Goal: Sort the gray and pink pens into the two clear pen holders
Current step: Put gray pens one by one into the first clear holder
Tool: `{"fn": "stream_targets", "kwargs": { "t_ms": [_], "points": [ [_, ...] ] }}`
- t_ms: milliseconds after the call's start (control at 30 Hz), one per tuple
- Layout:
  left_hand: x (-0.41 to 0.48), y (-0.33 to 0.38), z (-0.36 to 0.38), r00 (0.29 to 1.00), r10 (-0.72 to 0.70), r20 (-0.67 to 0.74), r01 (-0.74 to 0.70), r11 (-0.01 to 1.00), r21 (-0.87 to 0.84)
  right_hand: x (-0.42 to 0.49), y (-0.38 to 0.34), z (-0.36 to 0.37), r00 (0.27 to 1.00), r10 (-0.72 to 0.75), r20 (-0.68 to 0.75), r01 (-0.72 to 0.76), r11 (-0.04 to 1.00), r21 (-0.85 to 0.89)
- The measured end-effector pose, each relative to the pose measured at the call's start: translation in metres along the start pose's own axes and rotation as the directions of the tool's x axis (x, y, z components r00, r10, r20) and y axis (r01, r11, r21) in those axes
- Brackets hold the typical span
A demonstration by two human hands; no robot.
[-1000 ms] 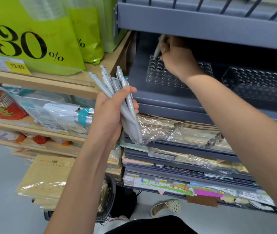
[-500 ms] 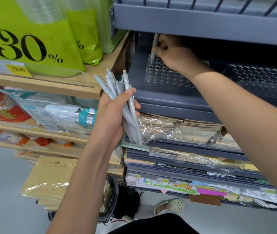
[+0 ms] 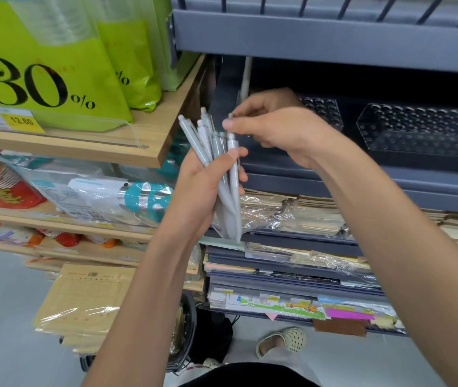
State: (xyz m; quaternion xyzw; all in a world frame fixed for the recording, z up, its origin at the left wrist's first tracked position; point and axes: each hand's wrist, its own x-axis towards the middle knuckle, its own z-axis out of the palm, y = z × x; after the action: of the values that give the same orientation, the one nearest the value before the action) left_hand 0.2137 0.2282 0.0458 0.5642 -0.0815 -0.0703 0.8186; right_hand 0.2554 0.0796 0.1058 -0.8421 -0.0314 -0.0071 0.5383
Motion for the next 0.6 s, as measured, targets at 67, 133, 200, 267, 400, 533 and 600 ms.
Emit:
{"fn": "stream_targets", "kwargs": {
  "t_ms": [67, 133, 200, 267, 400, 533, 600],
  "points": [
    [0.001, 0.0, 0.005, 1.0, -0.007, -0.021, 0.006, 1.0, -0.011, -0.001, 0.002, -0.002, 1.0, 0.018, -0.024, -0.017, 0.999, 0.048],
    [0.003, 0.002, 0.009, 0.998, -0.024, -0.061, 0.024, 1.0, -0.012, -0.001, 0.005, -0.002, 0.997, 0.032, -0.068, -0.029, 0.999, 0.045],
    [0.006, 0.003, 0.013, 0.994, -0.039, -0.104, 0.04, 0.999, 0.004, -0.001, 0.007, 0.001, 0.991, 0.052, -0.124, -0.051, 0.999, 0.009],
    [0.008, 0.003, 0.018, 0.991, -0.026, -0.135, 0.031, 0.999, 0.03, 0.0, 0.008, 0.005, 0.981, 0.08, -0.177, -0.082, 0.997, -0.005],
    [0.009, 0.001, 0.025, 0.98, 0.0, -0.199, 0.009, 0.999, 0.045, 0.0, 0.006, 0.009, 0.965, 0.107, -0.238, -0.108, 0.994, 0.009],
    [0.01, -0.001, 0.033, 0.962, 0.0, -0.274, -0.003, 1.0, -0.012, -0.002, 0.005, 0.012, 0.961, 0.088, -0.264, -0.085, 0.996, 0.022],
    [0.009, -0.003, 0.036, 0.949, 0.004, -0.316, -0.016, 0.999, -0.035, -0.005, 0.005, 0.013, 0.962, 0.091, -0.259, -0.071, 0.994, 0.087]
  ]
}}
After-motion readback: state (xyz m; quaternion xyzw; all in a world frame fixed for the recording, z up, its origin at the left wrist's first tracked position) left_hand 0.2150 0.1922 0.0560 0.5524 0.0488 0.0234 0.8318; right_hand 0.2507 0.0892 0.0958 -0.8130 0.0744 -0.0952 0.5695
